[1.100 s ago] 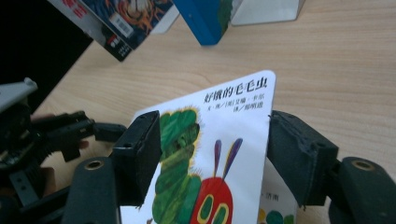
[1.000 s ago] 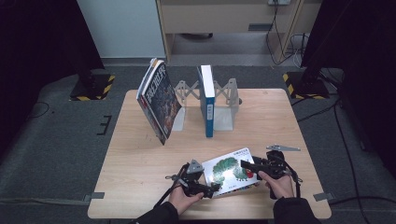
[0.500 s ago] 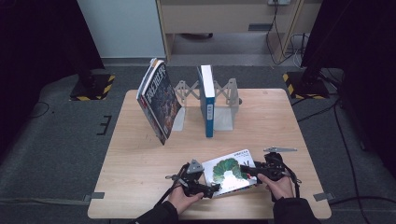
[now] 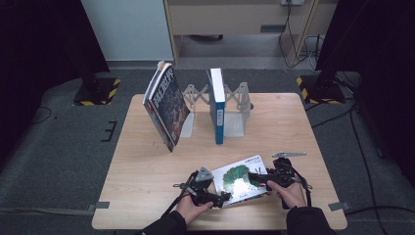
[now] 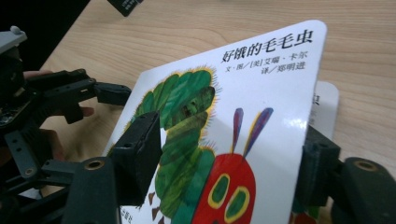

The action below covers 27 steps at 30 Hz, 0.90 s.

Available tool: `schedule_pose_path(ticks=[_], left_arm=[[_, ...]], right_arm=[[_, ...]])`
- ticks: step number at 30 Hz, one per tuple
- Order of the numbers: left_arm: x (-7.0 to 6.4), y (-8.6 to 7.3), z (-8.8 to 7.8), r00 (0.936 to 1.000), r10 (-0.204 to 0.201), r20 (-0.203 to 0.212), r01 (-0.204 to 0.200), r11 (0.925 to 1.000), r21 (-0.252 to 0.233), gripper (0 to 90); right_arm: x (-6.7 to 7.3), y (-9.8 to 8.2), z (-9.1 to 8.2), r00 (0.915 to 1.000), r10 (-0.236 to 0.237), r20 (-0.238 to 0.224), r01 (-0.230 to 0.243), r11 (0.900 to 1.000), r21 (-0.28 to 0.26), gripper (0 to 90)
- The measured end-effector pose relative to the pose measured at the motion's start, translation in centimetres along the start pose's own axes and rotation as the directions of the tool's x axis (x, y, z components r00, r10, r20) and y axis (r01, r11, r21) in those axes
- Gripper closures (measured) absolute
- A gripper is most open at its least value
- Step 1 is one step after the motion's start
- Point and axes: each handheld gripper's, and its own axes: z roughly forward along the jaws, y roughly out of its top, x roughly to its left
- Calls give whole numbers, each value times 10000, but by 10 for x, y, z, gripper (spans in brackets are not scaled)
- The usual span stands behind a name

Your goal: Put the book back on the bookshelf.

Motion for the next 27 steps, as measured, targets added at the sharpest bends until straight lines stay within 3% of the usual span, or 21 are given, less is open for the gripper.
schedule_pose_path(ticks=[5, 11, 13, 15, 18, 23, 27], left_arm=[[0, 0, 0, 10000, -55, 26, 55, 10000, -40, 26], [4, 1, 0, 9999, -156, -4, 156, 9998, -109, 45], [5, 2, 0, 9999, -113, -31, 113, 9999, -78, 46], [5, 2, 0, 9999, -106, -26, 106, 9999, -78, 48], [5, 2, 0, 9999, -125, -6, 125, 9999, -85, 48], [5, 2, 0, 9999, -112, -59, 111, 9999, -87, 58], [7, 2, -1, 9995, -330, -25, 330, 9994, -112, 74]], right_arm=[[-3, 0, 4, 9997, -130, 200, 125, 9996, 263, 378], [-4, 0, 4, 9996, 36, 269, -45, 9994, 348, 451], [-4, 0, 5, 9996, 234, -184, -224, 9983, 535, 497], [0, 0, 9, 9996, 35, -275, -16, 9975, 699, 477], [0, 2, 7, 9993, 4, -382, 18, 9983, 591, 515], [-2, 2, 4, 9999, 17, -160, -8, 9986, 525, 520], [-2, 3, 1, 9997, 36, -252, -28, 9996, 285, 568]])
